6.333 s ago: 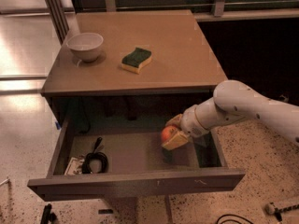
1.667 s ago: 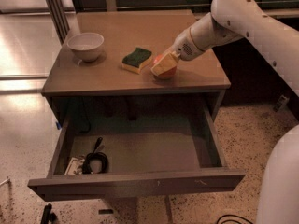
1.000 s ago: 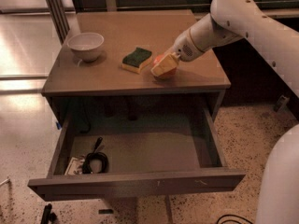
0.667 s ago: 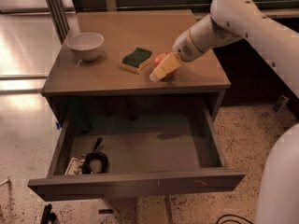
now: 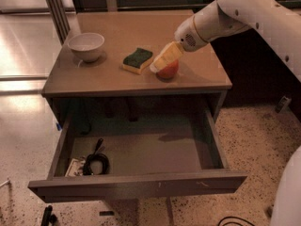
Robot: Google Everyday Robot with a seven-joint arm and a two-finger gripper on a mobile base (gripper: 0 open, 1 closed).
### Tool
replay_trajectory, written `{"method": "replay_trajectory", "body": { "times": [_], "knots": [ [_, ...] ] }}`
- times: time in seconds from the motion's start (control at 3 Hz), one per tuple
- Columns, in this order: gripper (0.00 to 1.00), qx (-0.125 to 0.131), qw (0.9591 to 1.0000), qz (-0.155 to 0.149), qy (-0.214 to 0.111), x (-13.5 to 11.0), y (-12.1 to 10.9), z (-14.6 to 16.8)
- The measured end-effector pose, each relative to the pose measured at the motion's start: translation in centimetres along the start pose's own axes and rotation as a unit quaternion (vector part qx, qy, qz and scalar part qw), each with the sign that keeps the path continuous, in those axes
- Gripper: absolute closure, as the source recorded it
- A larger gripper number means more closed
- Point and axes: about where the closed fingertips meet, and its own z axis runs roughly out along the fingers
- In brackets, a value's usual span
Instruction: Pick apple from top drawer and place on counter
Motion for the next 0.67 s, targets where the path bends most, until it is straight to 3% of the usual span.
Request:
{"method": "replay_trajectory", "body": {
  "times": [0.33,0.67],
  "knots": [
    [0.00,0.054,0.9952,-0.061,-0.053,-6.12,0.62,-6.06],
    [0.00,0.061,0.9938,-0.071,-0.059,-7.11,0.92,-6.99]
  ]
}}
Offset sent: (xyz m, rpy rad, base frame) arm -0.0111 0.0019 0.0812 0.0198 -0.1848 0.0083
